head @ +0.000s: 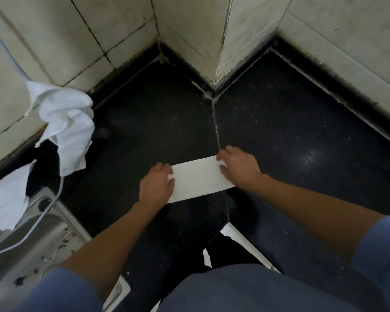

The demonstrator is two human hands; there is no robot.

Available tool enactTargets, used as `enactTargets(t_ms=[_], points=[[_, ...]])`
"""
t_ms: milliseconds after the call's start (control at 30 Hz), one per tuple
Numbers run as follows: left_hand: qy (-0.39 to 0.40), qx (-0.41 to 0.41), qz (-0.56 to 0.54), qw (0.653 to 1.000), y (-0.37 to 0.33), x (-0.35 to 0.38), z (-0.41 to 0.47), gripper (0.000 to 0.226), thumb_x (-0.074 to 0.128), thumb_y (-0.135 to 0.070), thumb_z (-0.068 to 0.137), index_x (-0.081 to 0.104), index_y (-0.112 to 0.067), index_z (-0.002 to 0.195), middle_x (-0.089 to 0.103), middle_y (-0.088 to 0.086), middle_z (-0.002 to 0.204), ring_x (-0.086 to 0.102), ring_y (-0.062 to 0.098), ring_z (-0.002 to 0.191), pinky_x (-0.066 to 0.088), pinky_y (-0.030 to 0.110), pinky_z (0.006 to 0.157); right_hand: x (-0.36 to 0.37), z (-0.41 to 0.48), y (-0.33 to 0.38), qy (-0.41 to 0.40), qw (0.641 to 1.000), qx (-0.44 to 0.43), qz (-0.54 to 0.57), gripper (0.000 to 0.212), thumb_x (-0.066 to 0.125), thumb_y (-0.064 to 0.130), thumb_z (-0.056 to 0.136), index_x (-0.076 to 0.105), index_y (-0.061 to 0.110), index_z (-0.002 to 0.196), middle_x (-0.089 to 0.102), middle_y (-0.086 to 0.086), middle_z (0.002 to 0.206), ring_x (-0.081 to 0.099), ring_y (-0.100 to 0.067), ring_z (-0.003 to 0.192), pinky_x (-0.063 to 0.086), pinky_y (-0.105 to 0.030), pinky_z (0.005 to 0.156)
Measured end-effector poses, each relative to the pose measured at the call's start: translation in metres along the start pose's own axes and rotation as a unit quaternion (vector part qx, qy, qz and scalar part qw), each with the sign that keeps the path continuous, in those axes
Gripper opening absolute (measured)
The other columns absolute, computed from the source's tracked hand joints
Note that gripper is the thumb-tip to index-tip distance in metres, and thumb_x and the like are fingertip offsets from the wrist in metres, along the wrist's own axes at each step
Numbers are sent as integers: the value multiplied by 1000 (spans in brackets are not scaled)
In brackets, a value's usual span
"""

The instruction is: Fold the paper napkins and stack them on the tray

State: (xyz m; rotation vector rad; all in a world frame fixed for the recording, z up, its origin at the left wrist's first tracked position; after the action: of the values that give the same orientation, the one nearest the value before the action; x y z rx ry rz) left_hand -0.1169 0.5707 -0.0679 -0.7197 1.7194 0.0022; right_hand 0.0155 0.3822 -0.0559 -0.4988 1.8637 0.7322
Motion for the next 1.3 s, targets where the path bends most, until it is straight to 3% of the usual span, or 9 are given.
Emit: enactTargets(t_ms=[133,333,500,667,800,900,1000,1100,1300], points=[[37,64,37,997,-10,26,-32,9,57,-19,88,58,-10,86,57,7,90,57,27,84,46,36,61,40,-24,25,123,991,-44,18,20,46,27,94,58,18,107,55,-4,109,58,-25,99,48,-37,75],[-12,91,62,994,22,32,-56,15,72,-17,80,58,-11,80,53,5,86,54,23,75,45,31,45,36,-58,-39,49,997,35,46,18,52,27,95,65,16,100,60,-1,104,60,-21,93,46,-32,75],[-22,114,105,988,21,22,-43,26,76,-19,74,67,-10,96,59,10,112,55,30,97,52,39,71,18,-40,-45,12,989,119,93,20,58,35,91,61,19,103,58,1,102,59,-20,88,49,-34,74],[36,118,140,982,20,24,-31,42,69,-28,82,62,-12,120,49,12,138,47,33,124,43,46,92,19,-14,-38,36,956,258,136,51,66,36,86,48,15,129,60,-8,118,60,-28,104,48,-36,80],[47,108,125,985,18,22,-31,45,61,-30,88,54,-14,130,38,9,147,35,30,133,35,44,102,17,-6,-44,50,914,324,240,33,67,18,82,64,1,111,67,-13,108,64,-28,94,53,-36,77],[26,101,104,989,19,13,-35,42,63,-26,87,57,-13,126,40,9,145,38,30,131,36,43,100,13,-7,-47,42,844,360,395,23,72,15,80,67,-1,95,68,-15,100,62,-23,81,51,-32,68],[-11,72,74,995,31,0,-44,39,66,-23,85,60,-13,122,43,10,143,42,30,128,39,43,99,-3,-6,-28,34,839,324,435,10,72,16,81,65,9,79,65,-9,90,60,-20,79,49,-32,68],[-18,35,70,997,52,-7,-54,37,63,-25,87,59,-15,122,41,9,144,40,28,129,38,42,102,-11,3,16,49,868,258,421,14,72,14,81,61,12,72,62,-4,79,60,-18,75,51,-31,63],[-32,-14,46,998,83,-15,-79,28,72,-16,78,67,-9,104,55,15,129,54,35,111,47,43,86,31,26,111,126,890,193,394,22,72,9,78,54,12,66,63,-8,64,63,-19,54,56,-32,54]])
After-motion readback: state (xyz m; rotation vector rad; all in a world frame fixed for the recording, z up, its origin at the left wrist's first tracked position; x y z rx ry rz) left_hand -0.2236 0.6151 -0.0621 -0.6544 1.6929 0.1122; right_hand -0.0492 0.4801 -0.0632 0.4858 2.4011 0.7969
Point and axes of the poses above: each hand's wrist, its own z-axis towards the middle knuckle, its own x-axis out of the palm, y = z × x, the point moved 6 cm from there along z, towards the middle knuckle
